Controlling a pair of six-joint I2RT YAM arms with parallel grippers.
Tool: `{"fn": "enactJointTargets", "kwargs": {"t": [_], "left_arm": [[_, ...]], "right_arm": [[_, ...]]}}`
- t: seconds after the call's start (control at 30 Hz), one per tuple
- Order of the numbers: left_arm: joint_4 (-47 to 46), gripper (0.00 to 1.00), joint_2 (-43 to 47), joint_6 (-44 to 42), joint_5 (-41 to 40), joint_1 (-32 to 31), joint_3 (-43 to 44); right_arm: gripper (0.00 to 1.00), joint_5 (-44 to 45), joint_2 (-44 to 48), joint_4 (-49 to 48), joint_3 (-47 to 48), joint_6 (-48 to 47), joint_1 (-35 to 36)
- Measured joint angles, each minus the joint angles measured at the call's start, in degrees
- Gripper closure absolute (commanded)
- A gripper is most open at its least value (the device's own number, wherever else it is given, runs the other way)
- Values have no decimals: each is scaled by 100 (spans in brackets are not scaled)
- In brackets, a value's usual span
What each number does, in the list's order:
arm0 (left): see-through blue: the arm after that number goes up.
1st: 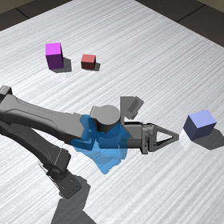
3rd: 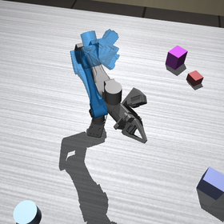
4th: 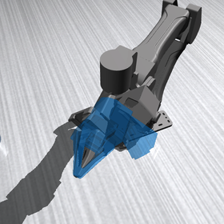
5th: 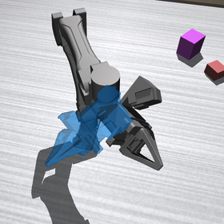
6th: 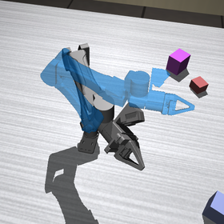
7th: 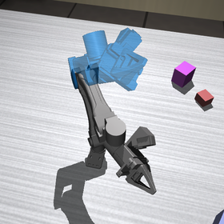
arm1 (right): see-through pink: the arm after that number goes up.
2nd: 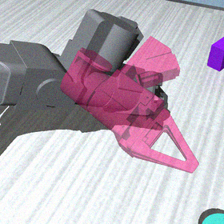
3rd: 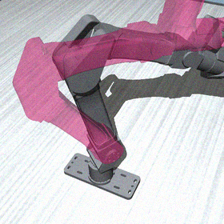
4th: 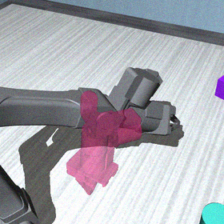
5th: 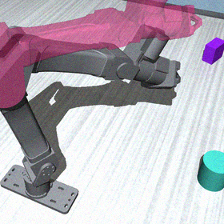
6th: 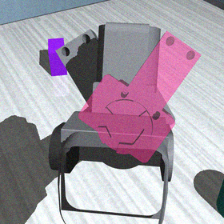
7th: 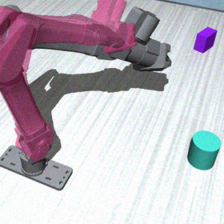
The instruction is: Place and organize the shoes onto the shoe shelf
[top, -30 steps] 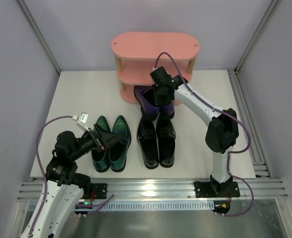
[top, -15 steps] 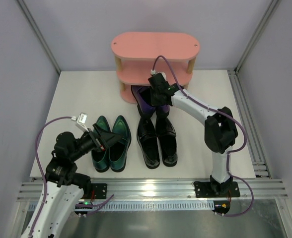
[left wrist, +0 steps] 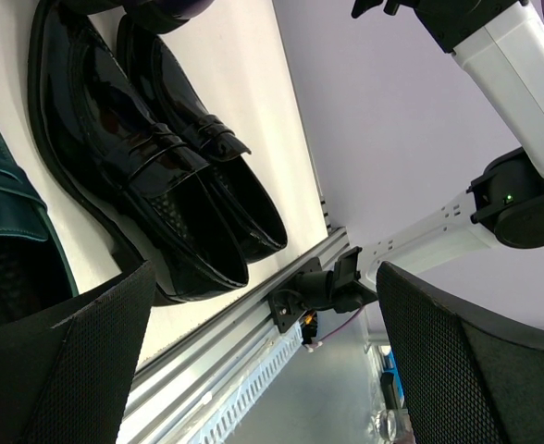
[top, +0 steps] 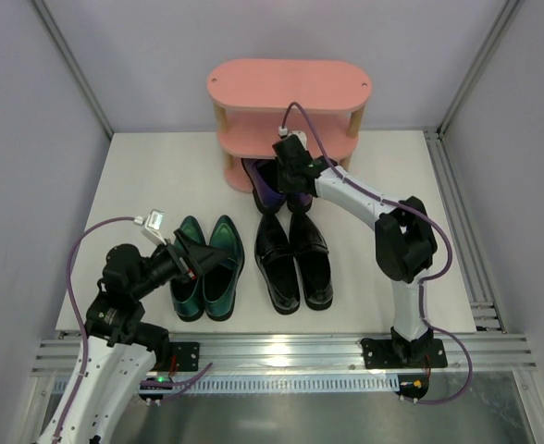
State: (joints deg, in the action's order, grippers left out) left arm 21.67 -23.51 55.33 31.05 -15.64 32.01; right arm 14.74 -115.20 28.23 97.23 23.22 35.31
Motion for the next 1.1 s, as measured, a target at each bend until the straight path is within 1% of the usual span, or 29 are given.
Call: {"fn": "enactJointTargets", "kwargs": {"t": [0.5, 0.77, 1.1], "left_arm": [[2, 0, 61, 31, 2, 0, 0], [2, 0, 103, 127, 2, 0, 0], [7, 0, 179, 131, 2, 0, 0]], "right_arm": [[96, 341, -83, -339, -31, 90, -17], [96, 330, -127, -546, -70, 376, -85], [95, 348, -627, -619, 269, 455, -155]]}}
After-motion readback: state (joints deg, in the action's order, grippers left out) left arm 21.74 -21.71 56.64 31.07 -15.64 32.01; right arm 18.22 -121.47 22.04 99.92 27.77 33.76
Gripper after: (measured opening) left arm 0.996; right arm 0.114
